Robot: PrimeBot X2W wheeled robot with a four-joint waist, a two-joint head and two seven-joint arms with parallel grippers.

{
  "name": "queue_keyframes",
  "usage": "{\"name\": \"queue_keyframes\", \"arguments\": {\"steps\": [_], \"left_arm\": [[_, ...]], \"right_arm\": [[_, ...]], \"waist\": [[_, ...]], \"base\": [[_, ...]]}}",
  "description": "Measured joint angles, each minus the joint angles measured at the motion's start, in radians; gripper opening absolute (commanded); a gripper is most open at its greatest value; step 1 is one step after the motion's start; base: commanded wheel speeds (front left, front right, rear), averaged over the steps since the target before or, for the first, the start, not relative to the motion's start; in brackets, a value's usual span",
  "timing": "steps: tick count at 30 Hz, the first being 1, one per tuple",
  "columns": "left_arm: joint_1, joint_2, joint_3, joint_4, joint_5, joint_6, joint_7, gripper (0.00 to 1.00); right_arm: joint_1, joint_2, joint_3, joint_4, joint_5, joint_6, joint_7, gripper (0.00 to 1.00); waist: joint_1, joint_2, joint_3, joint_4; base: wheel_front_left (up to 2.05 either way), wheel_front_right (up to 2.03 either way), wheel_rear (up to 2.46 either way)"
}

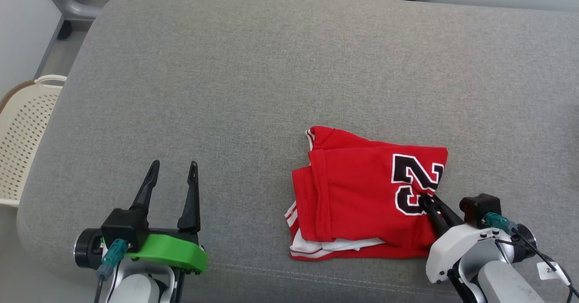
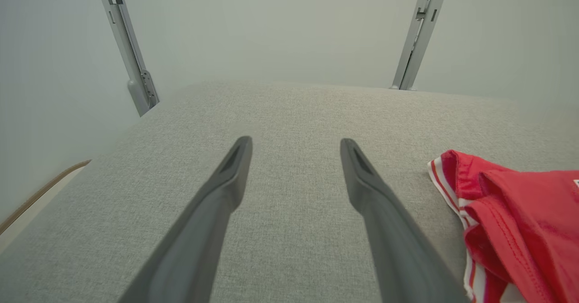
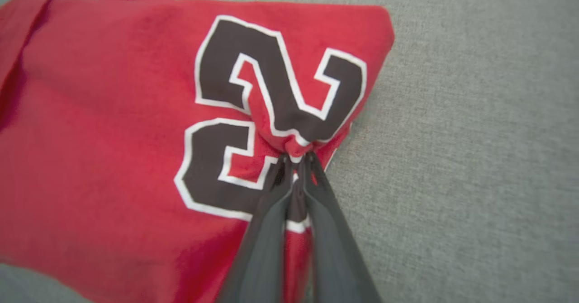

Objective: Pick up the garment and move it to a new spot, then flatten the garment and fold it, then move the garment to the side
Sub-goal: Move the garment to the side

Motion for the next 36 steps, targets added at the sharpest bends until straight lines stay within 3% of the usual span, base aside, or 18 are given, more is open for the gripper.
{"name": "queue_keyframes", "arguments": {"steps": [10,23,30,36], "left_arm": [[-0.026,0.012,0.018,-0.031,0.010,-0.005,-0.005,1.00],[-0.088,0.041,-0.002,-0.073,0.041,-0.014,0.014,1.00],[-0.140,0.045,-0.031,-0.090,0.056,-0.025,0.042,1.00],[-0.176,0.054,-0.060,-0.100,0.072,-0.044,0.061,1.00]], "right_arm": [[0.028,-0.052,-0.056,-0.151,-0.147,0.000,-0.034,0.00],[0.022,-0.057,-0.181,-0.328,-0.187,0.000,-0.038,0.00],[-0.183,-0.061,-0.213,-0.260,-0.152,0.000,-0.051,0.00],[-0.349,-0.130,-0.269,-0.151,-0.124,0.000,-0.080,0.00]], "waist": [[0.0000,0.0000,0.023,-0.094],[0.0000,0.0000,0.063,-0.337],[0.0000,0.0000,0.117,-0.411],[0.0000,0.0000,0.179,-0.431]], "base": [[0.00,0.00,0.00],[0.00,0.00,0.00],[0.00,0.00,0.00],[0.00,0.00,0.00]]}}
